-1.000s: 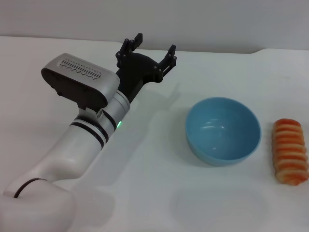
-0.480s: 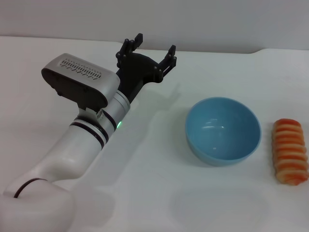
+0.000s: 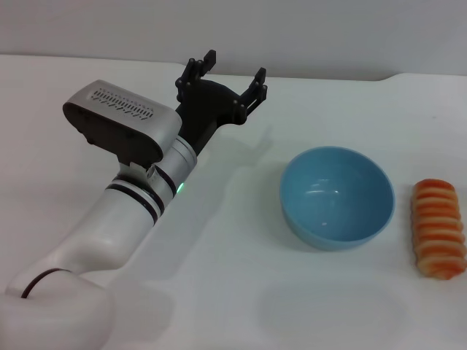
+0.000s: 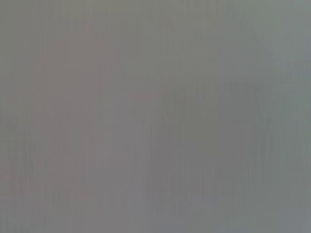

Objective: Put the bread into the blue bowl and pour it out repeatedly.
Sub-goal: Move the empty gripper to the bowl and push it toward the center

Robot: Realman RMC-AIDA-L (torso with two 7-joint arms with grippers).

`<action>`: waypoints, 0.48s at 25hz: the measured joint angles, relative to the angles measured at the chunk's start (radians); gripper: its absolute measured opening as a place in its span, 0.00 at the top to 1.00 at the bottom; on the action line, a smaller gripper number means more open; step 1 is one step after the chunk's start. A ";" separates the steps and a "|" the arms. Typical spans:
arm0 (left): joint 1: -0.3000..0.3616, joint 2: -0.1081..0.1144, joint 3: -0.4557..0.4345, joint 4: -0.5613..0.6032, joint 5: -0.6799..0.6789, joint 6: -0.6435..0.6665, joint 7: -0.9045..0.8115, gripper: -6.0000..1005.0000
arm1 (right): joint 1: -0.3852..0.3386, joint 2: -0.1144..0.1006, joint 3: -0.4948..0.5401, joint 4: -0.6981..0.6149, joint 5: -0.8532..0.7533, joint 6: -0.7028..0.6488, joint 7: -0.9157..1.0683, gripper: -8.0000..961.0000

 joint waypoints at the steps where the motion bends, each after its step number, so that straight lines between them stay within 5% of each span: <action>1: 0.000 0.000 0.000 0.000 0.000 0.000 0.000 0.17 | 0.000 0.000 0.000 0.000 0.000 0.000 0.000 0.33; 12: 0.000 0.000 -0.002 0.000 0.000 0.008 0.000 0.17 | -0.001 0.001 0.000 0.002 0.000 0.000 0.000 0.33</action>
